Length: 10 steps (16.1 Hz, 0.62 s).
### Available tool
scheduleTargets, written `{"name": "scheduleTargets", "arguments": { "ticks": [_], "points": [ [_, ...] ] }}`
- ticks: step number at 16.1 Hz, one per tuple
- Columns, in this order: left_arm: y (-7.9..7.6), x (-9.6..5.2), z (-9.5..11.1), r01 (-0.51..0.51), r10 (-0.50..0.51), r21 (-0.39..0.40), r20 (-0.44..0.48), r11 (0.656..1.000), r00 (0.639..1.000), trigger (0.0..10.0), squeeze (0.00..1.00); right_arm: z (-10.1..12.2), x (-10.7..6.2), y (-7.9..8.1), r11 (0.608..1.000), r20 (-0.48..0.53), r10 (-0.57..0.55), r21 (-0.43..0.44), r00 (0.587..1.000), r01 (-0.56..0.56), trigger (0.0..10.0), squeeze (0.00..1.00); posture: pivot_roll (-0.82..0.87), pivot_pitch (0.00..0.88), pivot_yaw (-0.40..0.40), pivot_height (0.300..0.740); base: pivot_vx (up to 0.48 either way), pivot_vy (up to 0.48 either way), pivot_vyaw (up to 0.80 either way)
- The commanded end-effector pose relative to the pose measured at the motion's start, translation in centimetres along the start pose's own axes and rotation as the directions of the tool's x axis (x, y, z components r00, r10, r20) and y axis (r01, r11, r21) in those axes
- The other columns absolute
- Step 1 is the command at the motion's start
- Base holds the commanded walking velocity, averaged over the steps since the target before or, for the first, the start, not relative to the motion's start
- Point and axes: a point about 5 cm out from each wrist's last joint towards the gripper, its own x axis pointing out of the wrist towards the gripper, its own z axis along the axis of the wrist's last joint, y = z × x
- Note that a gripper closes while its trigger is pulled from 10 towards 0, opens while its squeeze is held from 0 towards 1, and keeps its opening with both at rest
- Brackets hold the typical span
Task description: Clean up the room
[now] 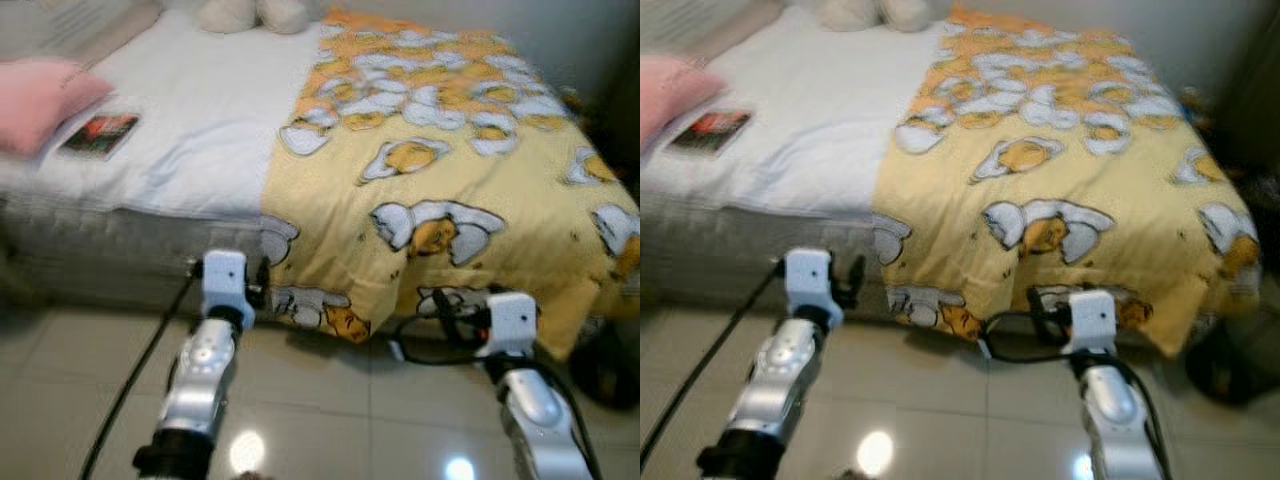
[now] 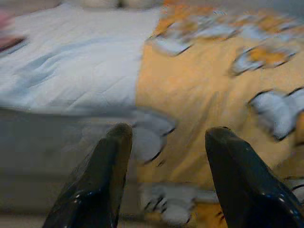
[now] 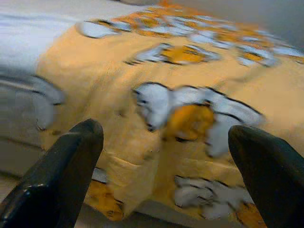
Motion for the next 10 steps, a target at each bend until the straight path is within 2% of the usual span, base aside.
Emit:
{"name": "scheduleTargets", "arguments": {
  "ticks": [1,4,7,9,10],
  "points": [
    [-0.4,0.1,-0.1,0.020,-0.020,0.001,-0.018,1.000,1.000,10.0,0.00,0.2,-0.2,-0.4,1.000,0.006,-0.004,0.004,1.000,0.004,10.0,0.00,0.00,0.000,0.000,0.740,0.000,0.000,0.57],
    [0.3,0.4,0.4,-0.001,0.001,-0.003,0.005,1.000,1.000,10.0,0.00,0.1,-0.1,-0.1,1.000,0.001,-0.004,0.015,1.000,0.004,10.0,0.00,0.01,0.000,0.001,0.740,0.000,0.000,0.55],
    [0.8,0.8,0.9,-0.045,0.043,0.113,0.020,0.993,0.999,10.0,0.00,0.1,0.3,0.4,0.999,0.000,-0.001,0.040,1.000,0.001,10.0,0.00,0.01,0.000,-0.001,0.740,0.000,0.000,0.54],
    [0.6,0.9,0.9,-0.042,0.041,0.084,0.019,0.996,0.999,10.0,0.00,0.1,0.7,0.9,0.998,0.002,0.008,0.057,1.000,-0.008,10.0,0.00,0.01,0.000,0.005,0.740,0.000,0.000,0.53],
    [0.3,1.1,1.1,-0.015,0.014,0.053,0.018,0.999,1.000,10.0,0.00,0.3,1.0,1.1,0.998,0.008,0.020,0.057,1.000,-0.021,10.0,0.00,0.01,0.000,0.006,0.740,0.000,-0.480,0.54]
  ]
}}
